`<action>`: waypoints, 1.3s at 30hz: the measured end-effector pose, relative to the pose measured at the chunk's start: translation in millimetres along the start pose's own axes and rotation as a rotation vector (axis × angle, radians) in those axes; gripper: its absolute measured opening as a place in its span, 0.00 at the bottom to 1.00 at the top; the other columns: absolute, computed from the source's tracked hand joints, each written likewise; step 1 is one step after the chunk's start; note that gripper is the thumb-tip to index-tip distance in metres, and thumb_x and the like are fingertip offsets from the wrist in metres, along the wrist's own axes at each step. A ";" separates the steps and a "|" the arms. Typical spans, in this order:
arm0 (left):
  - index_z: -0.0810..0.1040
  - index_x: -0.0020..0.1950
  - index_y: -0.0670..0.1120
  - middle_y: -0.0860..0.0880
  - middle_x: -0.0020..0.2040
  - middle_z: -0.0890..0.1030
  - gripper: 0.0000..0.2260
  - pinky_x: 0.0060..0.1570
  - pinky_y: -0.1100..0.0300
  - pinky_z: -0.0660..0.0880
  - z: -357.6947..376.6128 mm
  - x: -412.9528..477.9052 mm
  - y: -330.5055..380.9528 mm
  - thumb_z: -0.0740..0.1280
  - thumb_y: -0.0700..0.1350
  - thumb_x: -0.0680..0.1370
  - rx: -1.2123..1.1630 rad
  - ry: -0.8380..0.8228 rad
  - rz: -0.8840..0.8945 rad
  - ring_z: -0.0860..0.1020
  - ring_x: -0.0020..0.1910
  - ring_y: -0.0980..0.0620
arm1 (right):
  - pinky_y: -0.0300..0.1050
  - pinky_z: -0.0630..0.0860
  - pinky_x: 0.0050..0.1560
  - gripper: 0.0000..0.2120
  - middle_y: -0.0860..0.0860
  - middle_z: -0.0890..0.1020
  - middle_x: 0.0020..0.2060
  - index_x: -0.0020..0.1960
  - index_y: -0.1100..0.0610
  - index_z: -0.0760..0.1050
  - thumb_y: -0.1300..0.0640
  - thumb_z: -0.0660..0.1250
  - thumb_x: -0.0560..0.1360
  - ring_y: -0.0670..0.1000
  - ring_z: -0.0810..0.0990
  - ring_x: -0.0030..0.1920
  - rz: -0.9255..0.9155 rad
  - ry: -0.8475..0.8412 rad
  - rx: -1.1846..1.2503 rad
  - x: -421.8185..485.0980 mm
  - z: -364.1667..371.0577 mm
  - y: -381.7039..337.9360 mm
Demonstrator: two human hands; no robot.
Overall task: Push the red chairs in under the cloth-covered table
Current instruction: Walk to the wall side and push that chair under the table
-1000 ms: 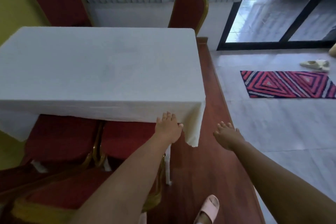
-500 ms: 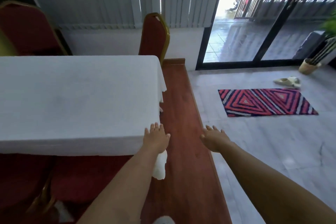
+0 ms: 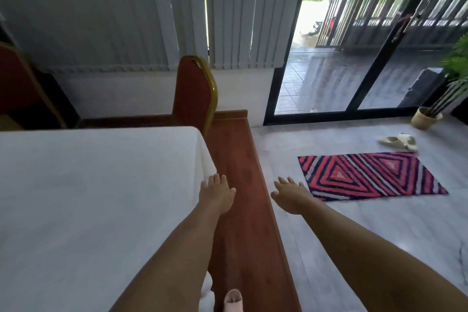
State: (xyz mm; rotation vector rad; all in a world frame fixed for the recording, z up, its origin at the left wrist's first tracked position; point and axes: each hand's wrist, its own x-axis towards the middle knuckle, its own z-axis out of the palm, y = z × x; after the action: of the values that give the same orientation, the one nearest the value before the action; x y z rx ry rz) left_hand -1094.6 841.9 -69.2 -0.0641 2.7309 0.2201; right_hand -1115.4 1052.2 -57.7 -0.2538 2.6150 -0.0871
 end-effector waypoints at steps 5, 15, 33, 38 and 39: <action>0.47 0.78 0.43 0.43 0.79 0.48 0.27 0.74 0.47 0.45 -31.9 93.2 22.2 0.46 0.54 0.83 -0.002 0.010 0.060 0.46 0.78 0.45 | 0.59 0.44 0.73 0.26 0.53 0.49 0.77 0.76 0.56 0.50 0.50 0.47 0.80 0.56 0.45 0.76 0.023 -0.009 0.014 79.4 -45.6 21.4; 0.46 0.78 0.41 0.41 0.79 0.47 0.27 0.75 0.47 0.45 -89.7 254.1 52.7 0.47 0.54 0.83 -0.022 -0.023 0.017 0.45 0.78 0.44 | 0.59 0.44 0.73 0.28 0.53 0.49 0.77 0.76 0.56 0.50 0.46 0.45 0.80 0.56 0.45 0.76 -0.008 -0.009 -0.030 248.4 -131.4 76.2; 0.48 0.78 0.40 0.41 0.79 0.49 0.27 0.75 0.46 0.46 -268.5 559.4 28.4 0.48 0.53 0.83 -0.077 0.162 -0.273 0.48 0.77 0.43 | 0.60 0.47 0.73 0.27 0.54 0.52 0.77 0.76 0.56 0.51 0.47 0.46 0.80 0.57 0.48 0.76 -0.373 0.044 -0.284 597.1 -351.0 58.2; 0.49 0.78 0.40 0.40 0.79 0.50 0.26 0.75 0.45 0.48 -323.5 644.2 -26.1 0.49 0.51 0.83 -0.074 0.183 -0.381 0.49 0.77 0.42 | 0.60 0.50 0.72 0.26 0.55 0.55 0.76 0.75 0.57 0.55 0.46 0.46 0.80 0.57 0.51 0.76 -0.448 0.093 -0.332 694.8 -406.3 10.0; 0.49 0.78 0.40 0.40 0.79 0.50 0.26 0.75 0.45 0.48 -334.2 657.5 -36.5 0.49 0.50 0.83 -0.077 0.179 -0.405 0.49 0.77 0.42 | 0.60 0.51 0.72 0.26 0.55 0.56 0.76 0.74 0.57 0.57 0.46 0.46 0.80 0.57 0.52 0.75 -0.465 0.101 -0.341 710.7 -417.1 -0.5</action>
State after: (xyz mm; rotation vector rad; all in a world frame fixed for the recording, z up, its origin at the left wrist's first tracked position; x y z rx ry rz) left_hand -1825.3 742.7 -29.2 -0.6797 2.8072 0.2103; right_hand -1928.2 918.3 -37.7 -0.9960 2.6059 0.1944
